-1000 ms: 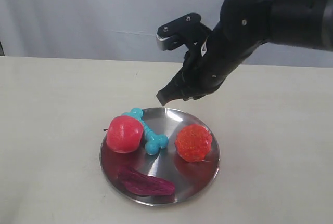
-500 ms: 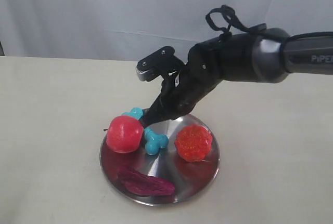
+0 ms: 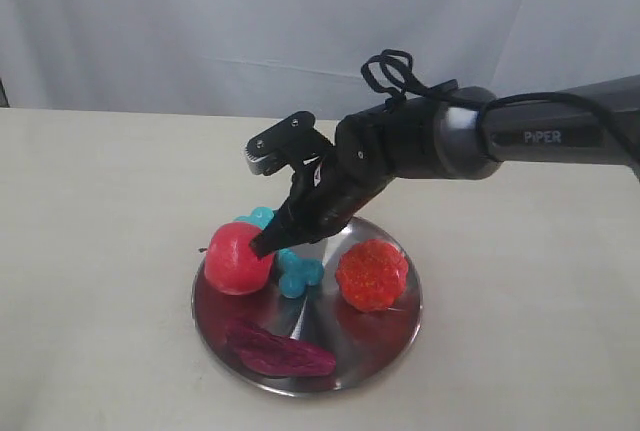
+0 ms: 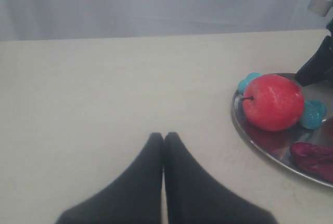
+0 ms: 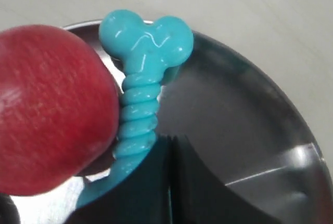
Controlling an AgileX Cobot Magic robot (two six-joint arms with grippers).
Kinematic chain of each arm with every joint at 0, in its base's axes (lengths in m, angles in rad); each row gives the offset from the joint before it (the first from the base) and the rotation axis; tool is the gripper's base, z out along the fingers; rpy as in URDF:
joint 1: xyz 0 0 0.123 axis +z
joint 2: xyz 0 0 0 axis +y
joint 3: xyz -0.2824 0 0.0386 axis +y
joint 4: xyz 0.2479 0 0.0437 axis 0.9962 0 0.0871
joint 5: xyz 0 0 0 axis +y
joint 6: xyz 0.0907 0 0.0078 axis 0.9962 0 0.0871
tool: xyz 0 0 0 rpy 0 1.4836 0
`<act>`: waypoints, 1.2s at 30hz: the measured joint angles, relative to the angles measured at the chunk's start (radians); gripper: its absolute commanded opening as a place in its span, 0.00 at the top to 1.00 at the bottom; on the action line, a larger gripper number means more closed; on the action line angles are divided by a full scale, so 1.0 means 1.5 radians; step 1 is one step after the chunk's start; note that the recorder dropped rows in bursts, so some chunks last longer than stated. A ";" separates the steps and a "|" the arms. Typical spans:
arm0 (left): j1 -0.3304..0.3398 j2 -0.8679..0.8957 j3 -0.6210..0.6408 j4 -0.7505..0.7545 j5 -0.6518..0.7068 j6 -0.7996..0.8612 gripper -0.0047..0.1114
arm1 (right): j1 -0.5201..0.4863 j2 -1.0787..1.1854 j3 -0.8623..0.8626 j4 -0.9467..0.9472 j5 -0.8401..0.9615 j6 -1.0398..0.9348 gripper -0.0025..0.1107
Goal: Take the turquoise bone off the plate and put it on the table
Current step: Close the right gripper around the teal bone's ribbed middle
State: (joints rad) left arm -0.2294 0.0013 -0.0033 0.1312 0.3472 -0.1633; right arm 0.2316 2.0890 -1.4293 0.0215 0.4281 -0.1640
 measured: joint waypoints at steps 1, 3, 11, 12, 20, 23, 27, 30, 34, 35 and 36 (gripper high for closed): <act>0.000 0.000 0.000 0.000 0.000 0.000 0.96 | 0.003 0.001 -0.001 0.000 0.000 0.000 0.98; 0.000 0.000 0.000 0.000 0.000 0.000 0.96 | 0.009 0.001 -0.006 0.002 0.000 0.000 0.98; 0.000 0.000 0.000 0.000 0.000 0.000 0.96 | 0.011 0.001 -0.015 0.005 0.034 0.000 0.71; 0.000 0.000 0.000 0.000 0.000 0.000 0.96 | 0.011 0.001 -0.015 0.005 0.035 0.000 0.64; 0.000 0.000 0.000 0.000 0.000 0.000 0.96 | 0.011 0.001 -0.015 0.005 0.044 0.006 0.55; 0.000 0.000 0.000 0.000 0.000 0.000 0.96 | 0.011 0.001 -0.015 0.005 0.048 0.006 0.55; 0.000 0.000 0.000 0.000 0.000 0.000 0.96 | 0.011 0.001 -0.015 0.005 0.049 0.006 0.55; 0.000 0.000 0.000 0.000 0.000 0.000 0.96 | 0.011 0.009 -0.015 0.005 0.049 0.006 0.55; 0.000 0.000 0.000 0.000 0.000 0.000 0.96 | 0.011 0.027 -0.015 0.005 0.046 0.006 0.55; 0.000 0.000 0.000 0.000 0.000 0.000 0.96 | 0.011 0.030 -0.015 0.005 0.041 0.006 0.55; 0.000 0.000 0.000 0.000 0.000 0.000 0.96 | 0.011 0.033 -0.015 0.005 0.036 0.006 0.55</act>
State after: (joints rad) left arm -0.2294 0.0013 -0.0033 0.1312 0.3472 -0.1633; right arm 0.2485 2.1383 -1.4525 0.0291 0.4826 -0.1551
